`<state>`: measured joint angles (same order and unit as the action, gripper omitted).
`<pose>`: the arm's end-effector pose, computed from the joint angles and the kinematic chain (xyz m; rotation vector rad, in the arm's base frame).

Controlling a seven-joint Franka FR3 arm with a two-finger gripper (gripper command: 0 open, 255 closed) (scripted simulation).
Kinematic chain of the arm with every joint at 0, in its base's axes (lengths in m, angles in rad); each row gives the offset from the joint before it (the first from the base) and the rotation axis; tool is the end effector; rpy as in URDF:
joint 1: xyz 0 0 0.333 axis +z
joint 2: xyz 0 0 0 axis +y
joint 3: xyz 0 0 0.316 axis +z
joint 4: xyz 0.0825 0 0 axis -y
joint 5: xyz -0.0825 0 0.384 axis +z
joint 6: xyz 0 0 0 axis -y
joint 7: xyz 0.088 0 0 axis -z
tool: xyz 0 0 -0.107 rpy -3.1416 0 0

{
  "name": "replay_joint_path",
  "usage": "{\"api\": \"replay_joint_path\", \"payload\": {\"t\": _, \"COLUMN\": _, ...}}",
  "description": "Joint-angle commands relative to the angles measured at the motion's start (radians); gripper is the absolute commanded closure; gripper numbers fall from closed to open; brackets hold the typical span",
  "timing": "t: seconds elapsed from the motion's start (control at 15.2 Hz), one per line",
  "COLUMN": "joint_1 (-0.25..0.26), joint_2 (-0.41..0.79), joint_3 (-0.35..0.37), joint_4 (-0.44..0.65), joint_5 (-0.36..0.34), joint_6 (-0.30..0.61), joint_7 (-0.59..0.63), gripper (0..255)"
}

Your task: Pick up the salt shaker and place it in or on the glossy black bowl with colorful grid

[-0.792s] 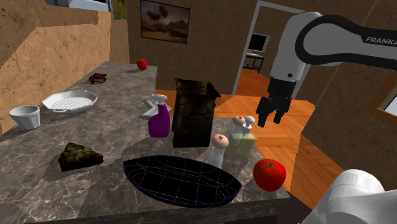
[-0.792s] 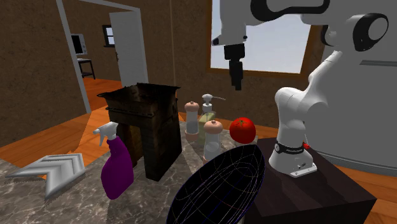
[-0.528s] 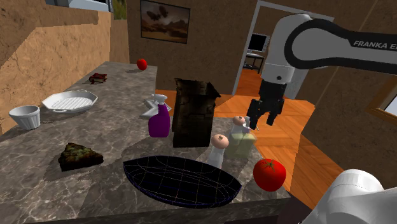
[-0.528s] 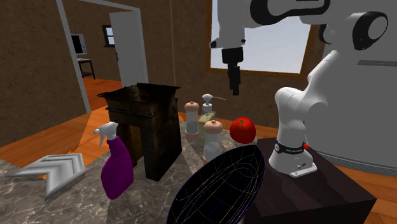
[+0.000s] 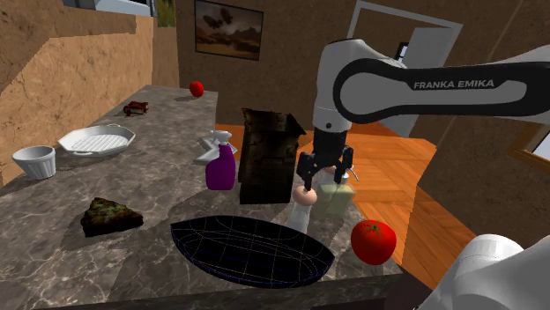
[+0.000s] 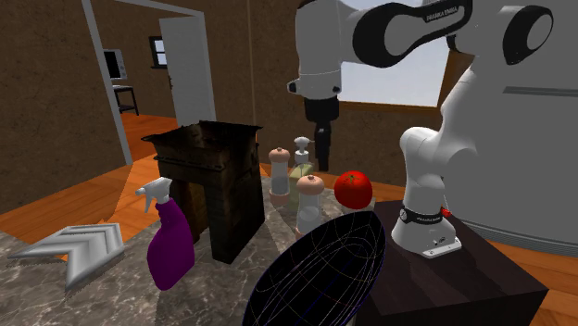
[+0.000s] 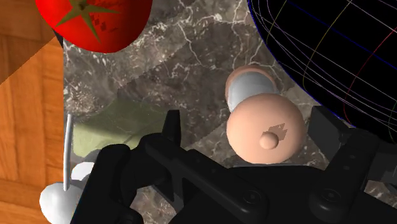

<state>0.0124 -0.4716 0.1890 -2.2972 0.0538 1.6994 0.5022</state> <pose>0.3873 0.0919 0.5140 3.0181 -0.5137 -0.1752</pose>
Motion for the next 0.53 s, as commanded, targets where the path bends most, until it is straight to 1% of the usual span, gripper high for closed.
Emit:
{"api": "replay_joint_path", "payload": {"t": 0.0, "joint_1": -0.004, "joint_2": 0.080, "joint_3": 0.044, "joint_4": 0.041, "joint_5": -0.016, "joint_6": 0.030, "joint_7": 0.077, "gripper": 0}}
{"api": "replay_joint_path", "payload": {"t": 0.07, "joint_1": -0.006, "joint_2": 0.116, "joint_3": 0.063, "joint_4": 0.059, "joint_5": -0.027, "joint_6": 0.042, "joint_7": 0.113, "gripper": 0}}
{"api": "replay_joint_path", "payload": {"t": 0.46, "joint_1": -0.004, "joint_2": 0.116, "joint_3": 0.063, "joint_4": -0.021, "joint_5": -0.026, "joint_6": 0.123, "joint_7": 0.113, "gripper": 0}}
